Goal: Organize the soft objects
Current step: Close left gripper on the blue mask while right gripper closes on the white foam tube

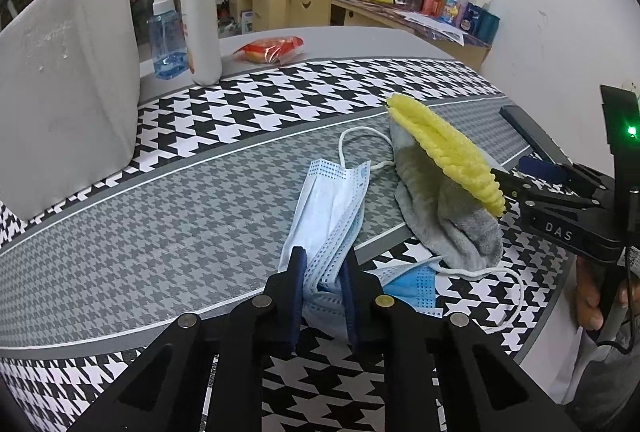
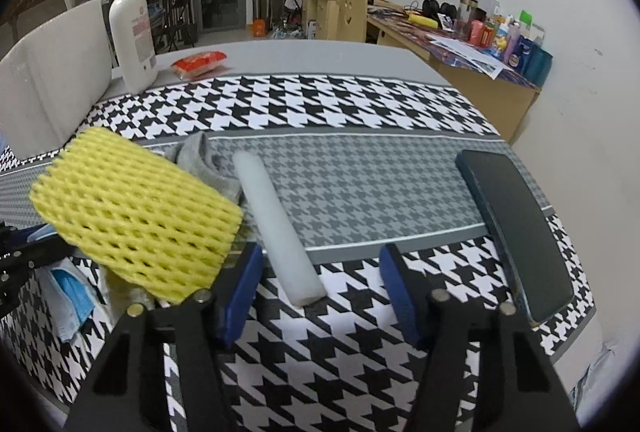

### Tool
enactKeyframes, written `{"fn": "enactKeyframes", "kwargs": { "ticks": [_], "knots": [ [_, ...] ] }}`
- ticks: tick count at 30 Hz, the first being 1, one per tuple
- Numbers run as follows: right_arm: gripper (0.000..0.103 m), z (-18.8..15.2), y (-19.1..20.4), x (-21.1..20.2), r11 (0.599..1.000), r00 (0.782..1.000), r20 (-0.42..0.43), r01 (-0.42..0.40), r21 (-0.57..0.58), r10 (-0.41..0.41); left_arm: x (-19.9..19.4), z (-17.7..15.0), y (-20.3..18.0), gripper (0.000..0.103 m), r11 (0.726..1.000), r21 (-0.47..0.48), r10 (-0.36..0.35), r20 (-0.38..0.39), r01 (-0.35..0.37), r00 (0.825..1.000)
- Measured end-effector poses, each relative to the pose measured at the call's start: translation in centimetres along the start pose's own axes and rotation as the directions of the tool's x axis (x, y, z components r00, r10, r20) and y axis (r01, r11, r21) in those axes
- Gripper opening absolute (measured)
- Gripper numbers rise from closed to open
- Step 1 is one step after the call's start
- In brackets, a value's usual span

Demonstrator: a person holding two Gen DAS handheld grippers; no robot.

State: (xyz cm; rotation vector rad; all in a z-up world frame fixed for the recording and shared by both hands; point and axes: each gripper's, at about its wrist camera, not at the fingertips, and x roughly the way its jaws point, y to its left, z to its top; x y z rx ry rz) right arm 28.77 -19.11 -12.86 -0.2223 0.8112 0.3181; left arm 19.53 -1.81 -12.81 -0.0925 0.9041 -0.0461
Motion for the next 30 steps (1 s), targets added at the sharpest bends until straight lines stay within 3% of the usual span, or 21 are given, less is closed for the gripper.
{"fn": "enactKeyframes", "kwargs": {
  "ticks": [3, 6, 12, 19, 30],
  "knots": [
    [0.062, 0.0, 0.1, 0.2, 1.000, 1.000, -0.003, -0.001, -0.008, 0.001, 0.0, 0.0, 0.1, 0.018, 1.000, -0.004, -0.008, 0.002, 0.008, 1.000],
    [0.053, 0.0, 0.3, 0.2, 1.000, 1.000, -0.007, -0.018, -0.011, 0.018, 0.0, 0.0, 0.3, 0.017, 1.000, -0.011, -0.017, 0.007, 0.017, 1.000],
    [0.024, 0.0, 0.8, 0.0, 0.996, 0.996, -0.021, -0.082, -0.019, 0.081, -0.5, -0.2, 0.6, 0.016, 0.999, -0.021, -0.026, 0.015, 0.026, 1.000],
    [0.012, 0.2, 0.6, -0.2, 0.996, 0.996, -0.019, -0.084, -0.034, 0.083, -1.3, -0.2, 0.5, 0.015, 0.999, -0.021, -0.033, 0.029, 0.034, 0.999],
    [0.012, 0.6, -0.5, -2.6, 0.997, 0.997, 0.037, -0.076, 0.032, 0.075, -3.1, 0.1, 0.6, 0.015, 0.999, -0.018, -0.035, 0.071, 0.037, 0.997]
  ]
}}
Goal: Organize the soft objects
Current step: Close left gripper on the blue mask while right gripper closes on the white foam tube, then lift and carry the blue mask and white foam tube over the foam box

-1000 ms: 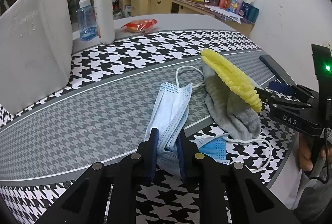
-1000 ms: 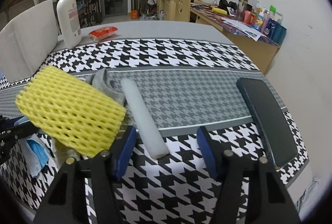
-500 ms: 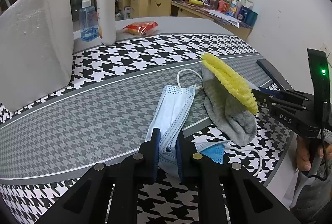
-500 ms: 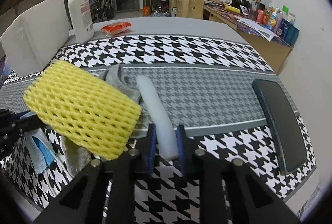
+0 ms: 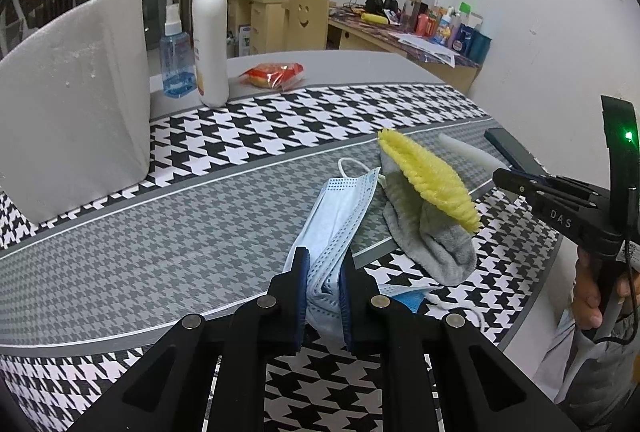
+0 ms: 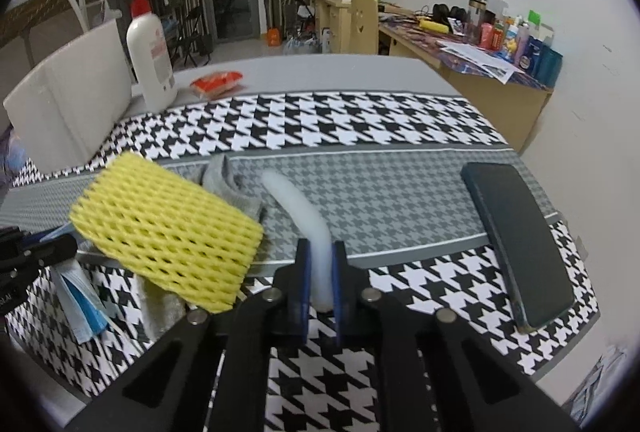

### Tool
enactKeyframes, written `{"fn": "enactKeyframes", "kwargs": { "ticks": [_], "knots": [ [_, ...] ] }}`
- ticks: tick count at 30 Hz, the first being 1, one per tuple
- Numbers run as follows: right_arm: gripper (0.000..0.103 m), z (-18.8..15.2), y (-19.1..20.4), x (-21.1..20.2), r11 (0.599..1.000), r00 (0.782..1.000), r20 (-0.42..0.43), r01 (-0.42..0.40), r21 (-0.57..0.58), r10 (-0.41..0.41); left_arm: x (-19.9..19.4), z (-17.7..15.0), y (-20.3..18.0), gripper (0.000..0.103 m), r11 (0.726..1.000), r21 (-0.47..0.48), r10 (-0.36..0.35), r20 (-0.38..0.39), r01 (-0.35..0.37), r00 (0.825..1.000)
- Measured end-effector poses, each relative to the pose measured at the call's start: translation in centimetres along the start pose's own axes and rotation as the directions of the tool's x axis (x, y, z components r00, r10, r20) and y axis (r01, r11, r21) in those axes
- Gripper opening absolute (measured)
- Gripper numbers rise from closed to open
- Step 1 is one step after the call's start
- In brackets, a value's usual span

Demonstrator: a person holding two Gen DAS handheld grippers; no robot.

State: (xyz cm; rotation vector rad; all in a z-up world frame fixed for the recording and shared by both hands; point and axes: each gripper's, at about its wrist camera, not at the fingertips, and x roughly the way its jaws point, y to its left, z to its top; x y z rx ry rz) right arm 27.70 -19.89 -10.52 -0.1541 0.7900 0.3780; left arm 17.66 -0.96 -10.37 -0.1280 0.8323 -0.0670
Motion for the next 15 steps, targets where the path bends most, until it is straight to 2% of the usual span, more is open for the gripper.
{"fn": "enactKeyframes", "kwargs": {
  "ticks": [15],
  "knots": [
    [0.012, 0.6, 1.1, -3.9, 1.000, 0.995, 0.096, -0.003, 0.018, 0.001, -3.1, 0.3, 0.4, 0.015, 1.000, 0.017, -0.003, 0.077, 0.001, 0.997]
  ]
}}
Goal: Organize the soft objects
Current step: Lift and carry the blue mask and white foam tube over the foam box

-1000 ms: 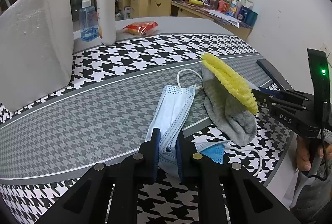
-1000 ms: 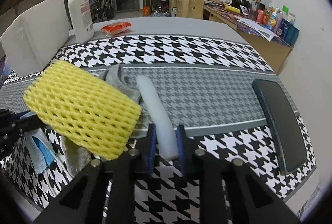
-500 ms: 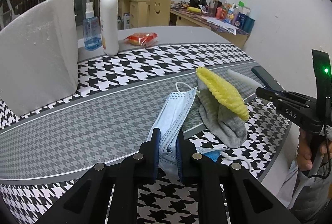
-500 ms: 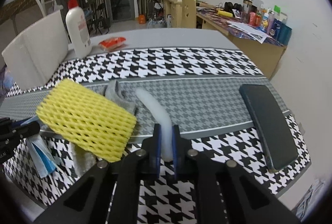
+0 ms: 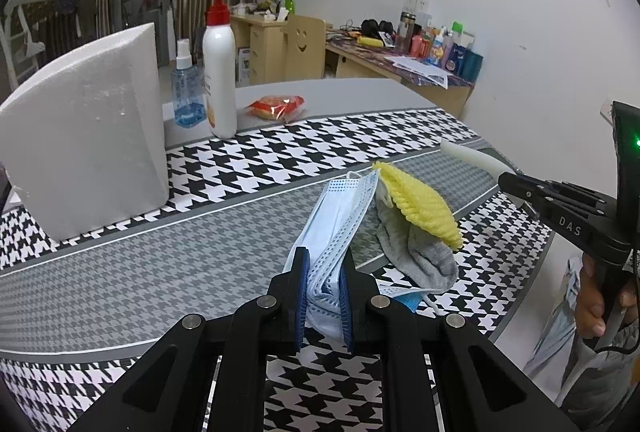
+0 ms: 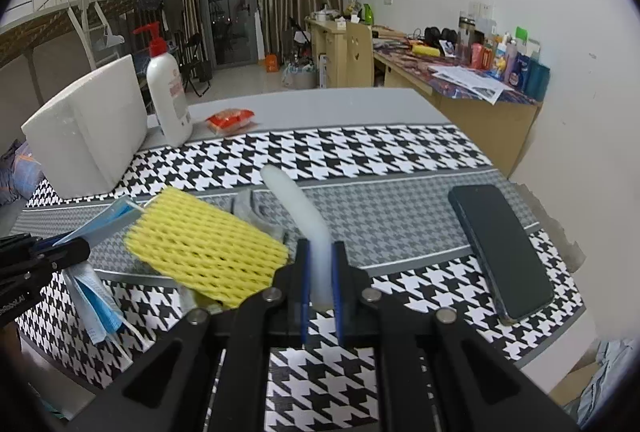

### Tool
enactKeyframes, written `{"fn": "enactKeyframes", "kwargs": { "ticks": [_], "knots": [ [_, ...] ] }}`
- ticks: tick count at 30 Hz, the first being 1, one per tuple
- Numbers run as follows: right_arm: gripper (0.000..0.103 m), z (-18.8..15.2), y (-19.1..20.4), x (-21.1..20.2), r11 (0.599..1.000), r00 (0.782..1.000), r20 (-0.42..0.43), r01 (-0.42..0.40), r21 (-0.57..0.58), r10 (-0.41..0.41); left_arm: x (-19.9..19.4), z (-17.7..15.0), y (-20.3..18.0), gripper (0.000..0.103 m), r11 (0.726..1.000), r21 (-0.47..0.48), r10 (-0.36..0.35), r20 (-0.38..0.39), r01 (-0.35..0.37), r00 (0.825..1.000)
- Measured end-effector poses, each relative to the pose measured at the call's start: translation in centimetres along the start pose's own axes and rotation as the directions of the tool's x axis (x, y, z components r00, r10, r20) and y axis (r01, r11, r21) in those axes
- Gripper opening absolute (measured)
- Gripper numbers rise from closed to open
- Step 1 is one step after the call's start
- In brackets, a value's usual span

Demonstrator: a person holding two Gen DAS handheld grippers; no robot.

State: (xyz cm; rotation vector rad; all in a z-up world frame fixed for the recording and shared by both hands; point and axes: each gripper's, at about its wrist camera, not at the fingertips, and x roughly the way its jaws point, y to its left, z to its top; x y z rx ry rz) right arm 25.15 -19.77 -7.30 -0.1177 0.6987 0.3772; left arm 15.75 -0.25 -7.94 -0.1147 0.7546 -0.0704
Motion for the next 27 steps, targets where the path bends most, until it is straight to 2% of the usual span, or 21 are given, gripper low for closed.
{"fn": "enactKeyframes", "kwargs": {
  "ticks": [18, 27],
  "knots": [
    [0.012, 0.3, 2.1, -2.7, 1.000, 0.998, 0.059, -0.012, -0.015, 0.013, -3.6, 0.2, 0.5, 0.015, 1.000, 0.017, -0.005, 0.085, 0.004, 0.996],
    [0.012, 0.9, 3.4, -3.7, 1.000, 0.996, 0.089, -0.026, -0.018, 0.027, -5.7, 1.0, 0.9, 0.015, 1.000, 0.027, 0.012, 0.139, -0.016, 0.990]
  ]
}}
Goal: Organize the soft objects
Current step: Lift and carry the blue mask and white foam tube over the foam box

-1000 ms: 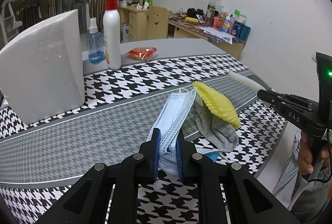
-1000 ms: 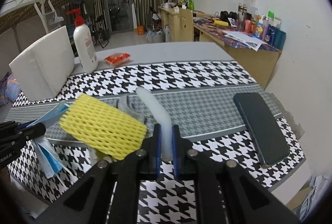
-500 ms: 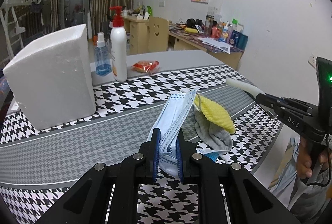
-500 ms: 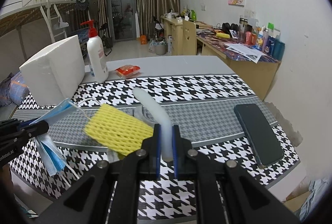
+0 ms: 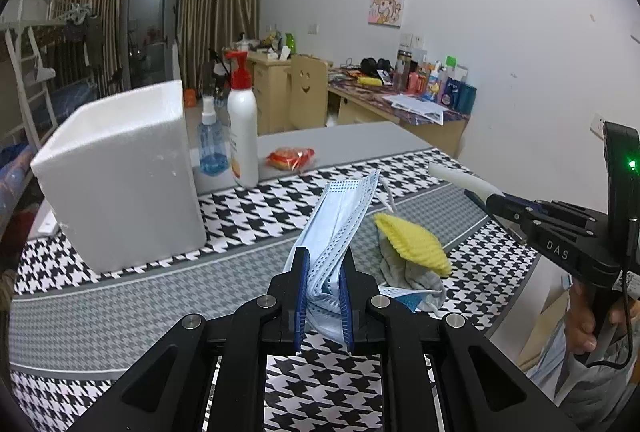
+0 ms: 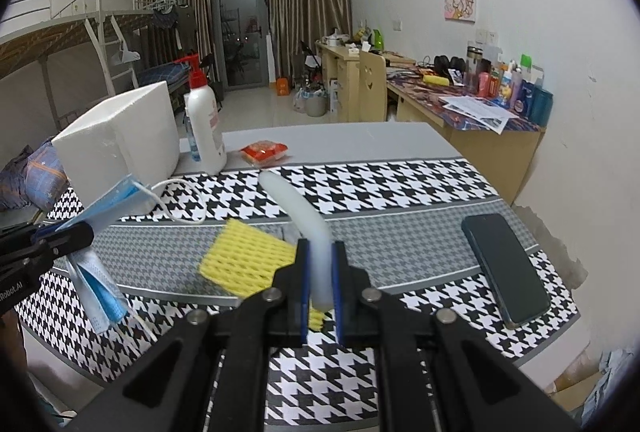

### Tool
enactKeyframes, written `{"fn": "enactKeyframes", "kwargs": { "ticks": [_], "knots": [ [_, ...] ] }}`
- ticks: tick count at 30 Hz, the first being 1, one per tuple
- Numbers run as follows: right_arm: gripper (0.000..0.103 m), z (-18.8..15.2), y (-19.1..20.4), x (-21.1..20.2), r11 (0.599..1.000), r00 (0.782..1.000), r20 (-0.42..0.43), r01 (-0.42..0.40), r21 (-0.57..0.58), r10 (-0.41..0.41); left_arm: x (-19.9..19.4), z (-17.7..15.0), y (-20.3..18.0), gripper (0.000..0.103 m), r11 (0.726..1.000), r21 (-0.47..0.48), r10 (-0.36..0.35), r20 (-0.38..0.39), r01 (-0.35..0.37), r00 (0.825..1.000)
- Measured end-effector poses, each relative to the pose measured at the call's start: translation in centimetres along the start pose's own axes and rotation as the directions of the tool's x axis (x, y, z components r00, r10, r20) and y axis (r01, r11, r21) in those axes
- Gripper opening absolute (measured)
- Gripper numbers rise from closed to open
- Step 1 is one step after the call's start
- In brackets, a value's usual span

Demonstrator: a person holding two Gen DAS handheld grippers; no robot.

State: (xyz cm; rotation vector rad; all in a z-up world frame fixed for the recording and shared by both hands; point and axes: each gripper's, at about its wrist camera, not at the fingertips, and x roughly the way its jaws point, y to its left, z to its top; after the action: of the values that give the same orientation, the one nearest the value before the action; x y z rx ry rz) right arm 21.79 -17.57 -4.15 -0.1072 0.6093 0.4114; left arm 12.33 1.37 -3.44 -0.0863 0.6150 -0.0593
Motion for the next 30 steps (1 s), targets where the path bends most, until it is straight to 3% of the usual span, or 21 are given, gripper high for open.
{"fn": "enactKeyframes", "kwargs": {
  "ticks": [30],
  "knots": [
    [0.012, 2.4, 3.8, -2.5, 0.999, 0.996, 0.083, -0.032, -0.040, 0.036, -5.2, 2.7, 2.8, 0.015, 0.999, 0.001, 0.040, 0.112, -0.041, 0.993]
  ]
}}
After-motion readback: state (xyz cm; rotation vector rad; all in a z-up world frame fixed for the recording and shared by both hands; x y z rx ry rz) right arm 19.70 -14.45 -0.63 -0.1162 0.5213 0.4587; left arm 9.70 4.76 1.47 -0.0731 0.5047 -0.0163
